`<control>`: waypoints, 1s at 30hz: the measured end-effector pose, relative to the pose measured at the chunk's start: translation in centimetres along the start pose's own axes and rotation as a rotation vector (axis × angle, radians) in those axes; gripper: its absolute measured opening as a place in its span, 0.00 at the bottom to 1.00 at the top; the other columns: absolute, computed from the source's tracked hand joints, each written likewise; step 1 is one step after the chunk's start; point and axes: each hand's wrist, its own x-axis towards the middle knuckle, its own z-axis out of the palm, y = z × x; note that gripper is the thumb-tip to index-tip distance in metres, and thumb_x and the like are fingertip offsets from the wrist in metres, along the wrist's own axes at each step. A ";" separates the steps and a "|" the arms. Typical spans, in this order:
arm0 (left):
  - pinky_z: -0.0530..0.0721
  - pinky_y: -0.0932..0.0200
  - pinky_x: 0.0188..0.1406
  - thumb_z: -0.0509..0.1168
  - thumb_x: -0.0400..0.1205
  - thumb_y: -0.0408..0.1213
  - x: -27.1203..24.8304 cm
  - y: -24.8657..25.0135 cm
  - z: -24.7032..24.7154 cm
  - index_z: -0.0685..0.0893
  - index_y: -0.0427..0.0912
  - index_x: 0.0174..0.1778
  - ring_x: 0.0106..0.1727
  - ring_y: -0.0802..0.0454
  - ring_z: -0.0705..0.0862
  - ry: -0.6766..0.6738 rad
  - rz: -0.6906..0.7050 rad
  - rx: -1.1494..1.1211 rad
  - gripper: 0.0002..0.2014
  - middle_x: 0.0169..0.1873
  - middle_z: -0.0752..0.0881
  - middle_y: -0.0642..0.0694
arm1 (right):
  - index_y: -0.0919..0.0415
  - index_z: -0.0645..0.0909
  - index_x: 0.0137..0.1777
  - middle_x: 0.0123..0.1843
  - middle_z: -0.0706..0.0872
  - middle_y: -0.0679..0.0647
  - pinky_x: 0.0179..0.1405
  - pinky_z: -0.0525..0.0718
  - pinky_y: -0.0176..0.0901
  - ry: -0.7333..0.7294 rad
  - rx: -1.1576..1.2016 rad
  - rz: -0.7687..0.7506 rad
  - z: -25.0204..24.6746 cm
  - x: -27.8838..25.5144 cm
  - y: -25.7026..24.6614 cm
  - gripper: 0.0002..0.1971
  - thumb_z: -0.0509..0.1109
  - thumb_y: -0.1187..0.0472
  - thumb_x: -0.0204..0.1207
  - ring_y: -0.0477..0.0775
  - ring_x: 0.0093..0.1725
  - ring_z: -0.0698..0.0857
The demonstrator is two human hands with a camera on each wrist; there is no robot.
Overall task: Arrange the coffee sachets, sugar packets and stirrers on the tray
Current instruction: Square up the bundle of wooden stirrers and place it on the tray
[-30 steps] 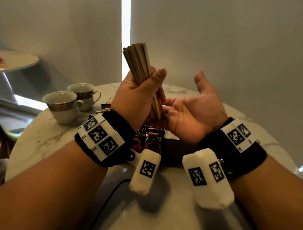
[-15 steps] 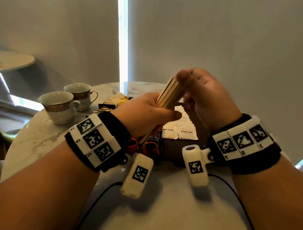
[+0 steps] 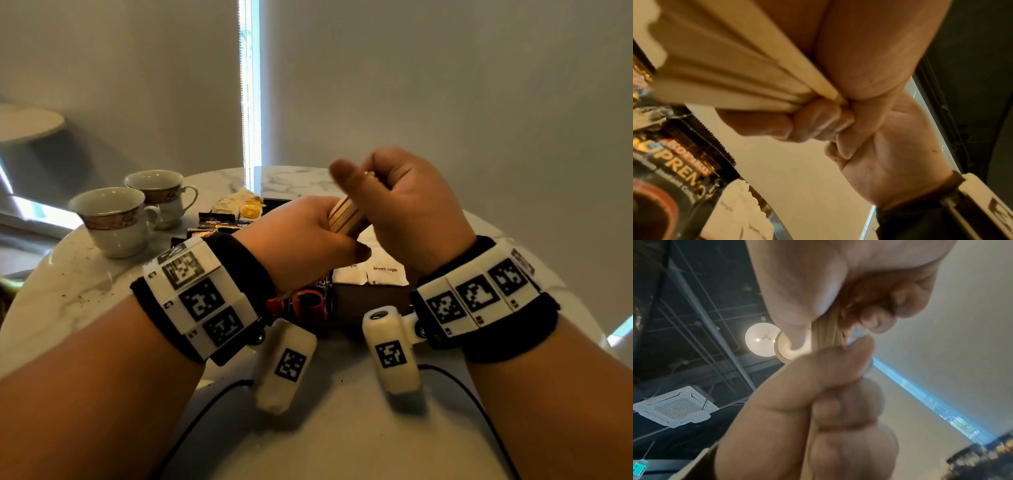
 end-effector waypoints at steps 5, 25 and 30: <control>0.80 0.67 0.27 0.76 0.79 0.50 -0.1 0.2 0.3 0.77 0.63 0.42 0.33 0.60 0.85 -0.040 -0.039 0.061 0.12 0.36 0.85 0.54 | 0.42 0.76 0.72 0.70 0.82 0.46 0.65 0.77 0.52 -0.030 0.262 -0.035 -1.2 1.0 0.2 0.61 0.43 0.06 0.44 0.45 0.70 0.79; 0.84 0.63 0.30 0.74 0.80 0.43 -0.3 0.2 0.1 0.79 0.57 0.47 0.30 0.58 0.84 -0.027 0.043 -0.099 0.09 0.34 0.86 0.52 | 0.55 0.75 0.78 0.71 0.81 0.61 0.74 0.72 0.65 -0.062 0.535 0.248 -0.4 1.2 -0.9 0.61 0.35 0.12 0.60 0.62 0.75 0.76; 0.81 0.51 0.35 0.71 0.83 0.41 1.5 -1.6 -2.0 0.77 0.46 0.40 0.27 0.53 0.78 0.354 0.156 -0.929 0.10 0.25 0.76 0.52 | 0.64 0.73 0.73 0.57 0.87 0.74 0.53 0.89 0.60 -0.188 0.562 0.571 -0.7 1.5 0.6 0.50 0.36 0.22 0.75 0.76 0.58 0.88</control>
